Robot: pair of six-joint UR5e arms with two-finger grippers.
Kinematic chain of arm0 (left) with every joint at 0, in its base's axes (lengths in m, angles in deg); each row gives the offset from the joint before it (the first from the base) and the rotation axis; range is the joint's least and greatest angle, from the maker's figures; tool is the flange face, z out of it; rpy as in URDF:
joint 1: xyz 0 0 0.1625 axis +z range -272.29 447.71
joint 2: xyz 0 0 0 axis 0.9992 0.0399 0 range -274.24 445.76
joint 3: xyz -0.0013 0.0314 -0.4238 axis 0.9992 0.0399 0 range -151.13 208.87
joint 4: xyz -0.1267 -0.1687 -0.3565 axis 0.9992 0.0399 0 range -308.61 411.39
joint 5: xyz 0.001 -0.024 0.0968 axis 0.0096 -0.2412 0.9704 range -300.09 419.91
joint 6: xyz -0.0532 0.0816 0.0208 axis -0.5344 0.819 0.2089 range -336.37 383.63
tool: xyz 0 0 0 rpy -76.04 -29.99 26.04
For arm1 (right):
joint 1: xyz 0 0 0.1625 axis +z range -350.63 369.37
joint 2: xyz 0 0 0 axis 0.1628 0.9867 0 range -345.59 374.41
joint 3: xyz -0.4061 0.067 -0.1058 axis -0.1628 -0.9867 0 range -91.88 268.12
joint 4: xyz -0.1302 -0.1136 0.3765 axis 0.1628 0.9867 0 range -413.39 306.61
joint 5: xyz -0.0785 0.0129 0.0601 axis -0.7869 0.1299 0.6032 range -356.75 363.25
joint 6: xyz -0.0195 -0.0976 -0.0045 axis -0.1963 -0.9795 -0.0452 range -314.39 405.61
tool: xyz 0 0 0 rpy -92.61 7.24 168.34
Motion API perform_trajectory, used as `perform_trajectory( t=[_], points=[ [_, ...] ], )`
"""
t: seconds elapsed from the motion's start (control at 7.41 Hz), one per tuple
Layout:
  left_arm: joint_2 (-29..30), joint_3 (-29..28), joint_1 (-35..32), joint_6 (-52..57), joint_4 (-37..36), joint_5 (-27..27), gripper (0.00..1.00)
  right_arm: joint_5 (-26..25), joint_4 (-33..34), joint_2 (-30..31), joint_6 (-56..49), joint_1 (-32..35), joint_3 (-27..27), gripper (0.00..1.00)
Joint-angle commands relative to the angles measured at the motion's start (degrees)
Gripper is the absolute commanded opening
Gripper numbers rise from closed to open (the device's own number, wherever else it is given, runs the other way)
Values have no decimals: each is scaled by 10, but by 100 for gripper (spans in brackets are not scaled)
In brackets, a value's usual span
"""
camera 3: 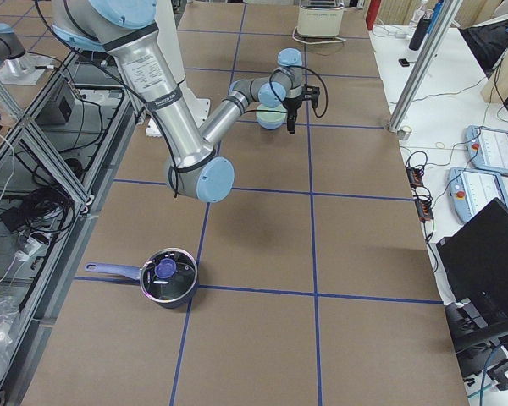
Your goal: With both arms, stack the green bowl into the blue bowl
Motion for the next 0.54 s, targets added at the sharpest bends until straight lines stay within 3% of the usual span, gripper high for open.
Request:
perform_trajectory(
  t=[0.0,0.13,0.4],
  points=[
    [1,19,0,-35,-2,-1,98,73,9,83,-240,133,-4,100],
    [0,31,1,-52,-3,1,98,110,12,131,-336,196,-10,100],
    [2,33,4,-47,-2,6,99,115,8,253,-470,274,-16,100]
  ],
)
